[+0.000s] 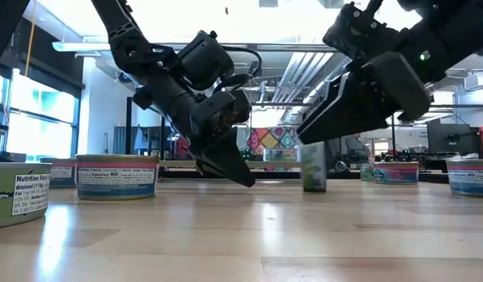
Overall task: Stack canned seafood by type on shelf
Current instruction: Stack the green-white tuna can on top of the green-white tuna can on the shelf
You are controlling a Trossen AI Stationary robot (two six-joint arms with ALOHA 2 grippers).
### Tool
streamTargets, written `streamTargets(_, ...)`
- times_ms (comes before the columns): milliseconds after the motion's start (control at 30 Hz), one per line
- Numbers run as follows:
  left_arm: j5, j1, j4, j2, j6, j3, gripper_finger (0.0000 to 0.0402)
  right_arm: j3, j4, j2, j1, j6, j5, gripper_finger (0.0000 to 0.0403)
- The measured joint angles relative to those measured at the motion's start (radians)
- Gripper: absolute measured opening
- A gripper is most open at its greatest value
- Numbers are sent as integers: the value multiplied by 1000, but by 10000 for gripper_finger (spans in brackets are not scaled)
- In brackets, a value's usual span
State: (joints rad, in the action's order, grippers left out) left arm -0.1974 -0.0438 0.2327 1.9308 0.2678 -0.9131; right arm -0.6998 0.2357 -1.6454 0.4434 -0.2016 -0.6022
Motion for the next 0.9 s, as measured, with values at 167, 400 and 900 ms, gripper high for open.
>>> streamTargets(167,16,14,23,0,-11,-1,0,0,-269,116,1,-197,0,277)
streamTargets(400,92,26,83,-2,-58,-2,0,0,-504,192,-34,-427,-11,277)
streamTargets(900,166,32,102,-2,-115,-2,0,0,-210,-67,-128,-684,-243,277)
